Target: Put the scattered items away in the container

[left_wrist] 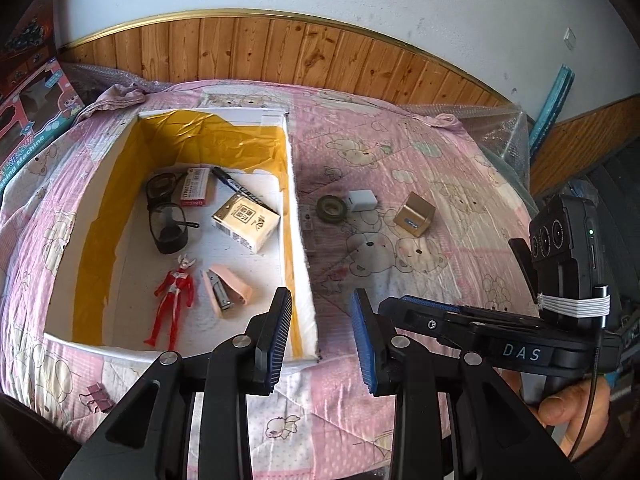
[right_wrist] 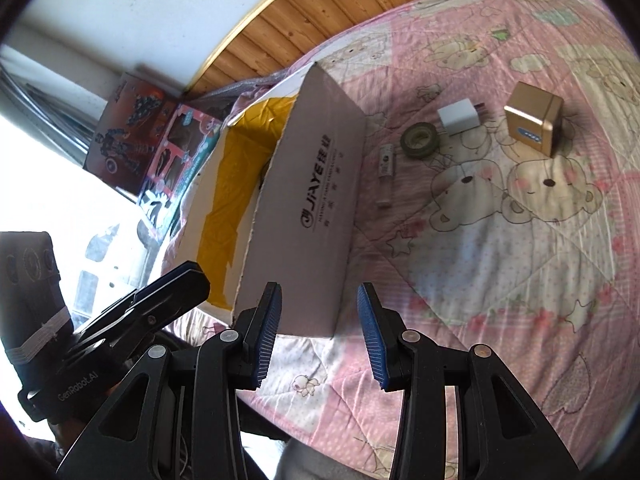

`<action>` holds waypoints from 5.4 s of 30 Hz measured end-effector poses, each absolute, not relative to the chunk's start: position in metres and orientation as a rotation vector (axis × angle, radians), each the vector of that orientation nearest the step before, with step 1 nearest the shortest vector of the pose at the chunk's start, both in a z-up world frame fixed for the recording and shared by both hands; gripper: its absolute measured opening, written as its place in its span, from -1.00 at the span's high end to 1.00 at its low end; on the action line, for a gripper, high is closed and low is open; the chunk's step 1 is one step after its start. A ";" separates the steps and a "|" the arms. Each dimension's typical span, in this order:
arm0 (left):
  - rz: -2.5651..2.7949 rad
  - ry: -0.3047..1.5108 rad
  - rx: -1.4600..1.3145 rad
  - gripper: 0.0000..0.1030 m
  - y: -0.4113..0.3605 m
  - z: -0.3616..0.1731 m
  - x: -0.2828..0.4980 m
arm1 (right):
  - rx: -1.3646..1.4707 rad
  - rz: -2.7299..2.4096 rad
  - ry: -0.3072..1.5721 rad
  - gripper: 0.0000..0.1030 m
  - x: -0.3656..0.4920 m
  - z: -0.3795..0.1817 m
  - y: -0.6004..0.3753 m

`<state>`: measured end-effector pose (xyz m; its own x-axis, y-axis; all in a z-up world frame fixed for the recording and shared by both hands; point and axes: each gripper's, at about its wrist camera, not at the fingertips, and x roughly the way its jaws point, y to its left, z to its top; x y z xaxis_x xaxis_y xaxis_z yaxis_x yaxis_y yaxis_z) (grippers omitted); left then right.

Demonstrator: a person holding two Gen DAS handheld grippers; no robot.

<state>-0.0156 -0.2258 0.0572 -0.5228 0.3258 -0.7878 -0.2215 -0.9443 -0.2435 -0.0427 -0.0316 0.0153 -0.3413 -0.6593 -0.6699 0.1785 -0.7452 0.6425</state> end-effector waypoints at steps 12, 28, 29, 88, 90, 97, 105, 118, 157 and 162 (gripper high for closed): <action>2.374 -0.130 -1.334 0.16 -0.151 0.047 -0.055 | 1.393 -2.278 -0.745 0.14 -0.064 0.010 0.039; 2.434 -0.247 -1.654 0.09 -0.131 -0.044 -0.143 | 1.453 -2.437 -0.081 0.09 -0.154 0.010 0.067; 2.437 -0.249 -1.664 0.09 -0.130 -0.048 -0.147 | 1.457 -2.441 -0.035 0.08 -0.159 0.006 0.066; 2.481 -0.121 -1.495 0.08 -0.105 -0.051 -0.145 | 1.457 -2.351 -0.126 -0.06 -0.173 -0.017 0.060; 2.473 -0.113 -1.488 0.08 -0.106 -0.045 -0.135 | 1.458 -2.359 -0.150 -0.06 -0.166 -0.016 0.059; 2.449 -0.090 -1.453 0.08 -0.109 -0.030 -0.106 | 1.473 -2.379 -0.185 -0.06 -0.138 -0.017 0.051; 2.424 -0.083 -1.424 0.08 -0.115 -0.018 -0.081 | 1.477 -2.415 -0.235 -0.06 -0.107 -0.013 0.051; 2.388 -0.109 -1.358 0.08 -0.120 0.001 -0.055 | 1.498 -2.423 -0.368 -0.06 -0.055 -0.013 0.043; 2.407 -0.252 -1.198 0.08 -0.202 0.041 0.002 | 1.436 -2.392 -0.346 -0.06 0.002 0.031 -0.031; 2.415 -0.277 -1.186 0.08 -0.212 0.046 0.004 | 1.417 -2.383 -0.327 -0.06 0.003 0.038 -0.043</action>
